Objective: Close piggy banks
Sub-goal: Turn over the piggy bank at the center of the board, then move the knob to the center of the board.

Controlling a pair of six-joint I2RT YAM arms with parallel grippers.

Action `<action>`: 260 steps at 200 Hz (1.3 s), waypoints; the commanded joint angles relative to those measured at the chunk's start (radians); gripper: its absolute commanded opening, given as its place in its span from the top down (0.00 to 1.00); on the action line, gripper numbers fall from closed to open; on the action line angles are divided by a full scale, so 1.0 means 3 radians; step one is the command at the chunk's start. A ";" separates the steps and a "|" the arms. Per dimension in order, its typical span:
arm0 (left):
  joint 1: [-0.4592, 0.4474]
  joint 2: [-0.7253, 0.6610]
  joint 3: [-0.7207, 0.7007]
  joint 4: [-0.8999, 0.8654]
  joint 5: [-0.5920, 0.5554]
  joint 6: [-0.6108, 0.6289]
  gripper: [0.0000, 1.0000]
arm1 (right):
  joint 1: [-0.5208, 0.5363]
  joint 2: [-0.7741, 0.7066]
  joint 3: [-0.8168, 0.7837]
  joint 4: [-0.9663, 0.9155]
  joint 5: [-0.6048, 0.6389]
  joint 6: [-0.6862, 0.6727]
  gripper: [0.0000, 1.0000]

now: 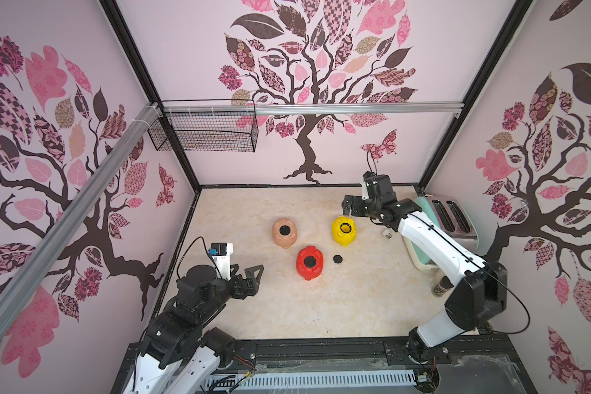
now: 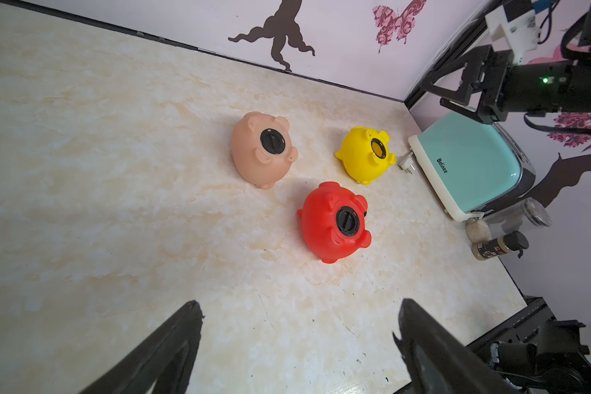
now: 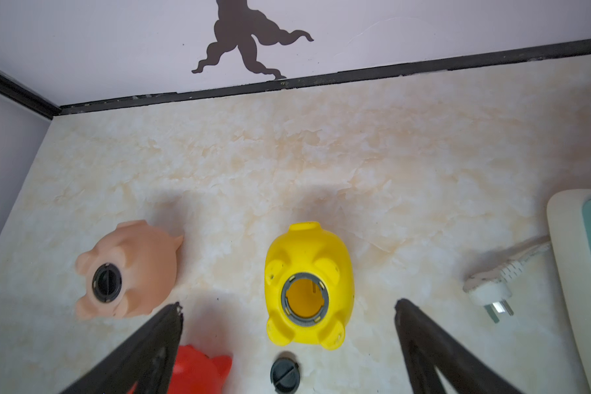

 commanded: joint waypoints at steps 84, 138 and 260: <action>-0.0022 -0.0098 -0.0035 0.0088 0.0109 0.0030 0.08 | 0.0016 -0.1478 -0.1868 0.0450 -0.1445 0.0370 0.31; -0.0022 -0.0101 -0.0039 0.0099 0.0176 0.0041 0.08 | 0.0105 -0.1213 -0.2263 0.0833 -0.1553 0.0764 0.58; -0.0022 -0.0030 -0.0050 0.0100 0.0133 0.0026 0.08 | 0.0302 -0.0434 -0.2347 0.1560 -0.1327 0.1358 0.67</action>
